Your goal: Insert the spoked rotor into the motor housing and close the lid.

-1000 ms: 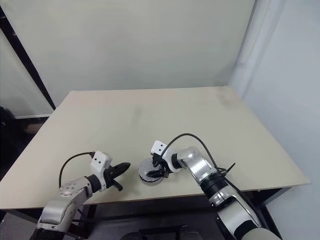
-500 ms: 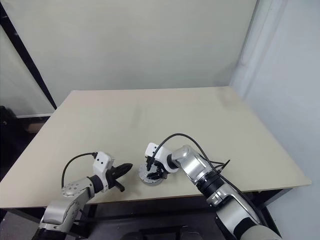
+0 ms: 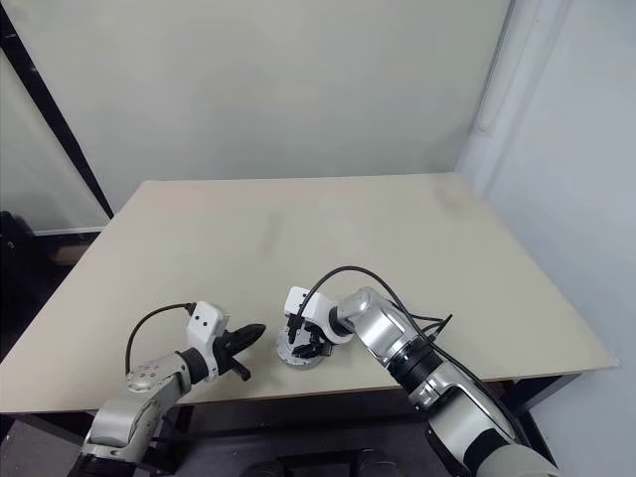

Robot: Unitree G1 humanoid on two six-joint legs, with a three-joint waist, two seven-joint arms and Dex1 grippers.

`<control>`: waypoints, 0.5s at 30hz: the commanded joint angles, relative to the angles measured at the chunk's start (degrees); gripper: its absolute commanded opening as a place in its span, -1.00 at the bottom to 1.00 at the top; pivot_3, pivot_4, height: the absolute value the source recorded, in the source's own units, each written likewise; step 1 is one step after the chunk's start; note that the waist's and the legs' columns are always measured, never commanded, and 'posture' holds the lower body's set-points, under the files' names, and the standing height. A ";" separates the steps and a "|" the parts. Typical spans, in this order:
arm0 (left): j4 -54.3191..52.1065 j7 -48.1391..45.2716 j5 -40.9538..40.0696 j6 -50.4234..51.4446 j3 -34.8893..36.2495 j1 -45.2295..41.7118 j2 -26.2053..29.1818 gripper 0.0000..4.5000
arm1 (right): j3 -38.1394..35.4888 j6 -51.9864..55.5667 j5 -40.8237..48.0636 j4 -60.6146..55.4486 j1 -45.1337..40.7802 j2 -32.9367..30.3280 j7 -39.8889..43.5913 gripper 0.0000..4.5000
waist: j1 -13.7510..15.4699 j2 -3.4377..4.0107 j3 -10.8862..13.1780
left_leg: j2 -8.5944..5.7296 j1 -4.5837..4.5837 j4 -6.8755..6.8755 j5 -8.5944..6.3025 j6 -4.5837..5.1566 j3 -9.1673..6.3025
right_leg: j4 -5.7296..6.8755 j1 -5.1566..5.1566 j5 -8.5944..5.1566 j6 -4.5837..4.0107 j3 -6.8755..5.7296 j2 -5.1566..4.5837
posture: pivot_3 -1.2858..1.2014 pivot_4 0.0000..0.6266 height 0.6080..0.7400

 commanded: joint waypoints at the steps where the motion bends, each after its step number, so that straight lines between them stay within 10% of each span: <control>1: -0.61 -0.07 0.55 -1.39 -0.20 -1.29 -0.31 -1.00 | 1.25 0.95 -1.80 1.65 -0.24 -0.95 0.13 0.45 | 0.00 0.00 0.00 | 0.00 0.00 0.01 0.00 0.00 0.01 | 0.00 0.00 0.00 0.00 0.00 0.00 | 0.03 -1.00 1.00; 15: 9.83 1.33 8.04 -5.37 -6.96 -7.02 -4.57 -1.00 | 1.68 1.51 -1.71 1.90 -0.22 -1.16 0.35 0.45 | 0.02 0.04 -0.04 | -0.06 0.00 0.12 0.00 0.01 -0.04 | 0.02 0.10 0.01 0.01 0.01 0.01 | 0.03 -1.00 1.00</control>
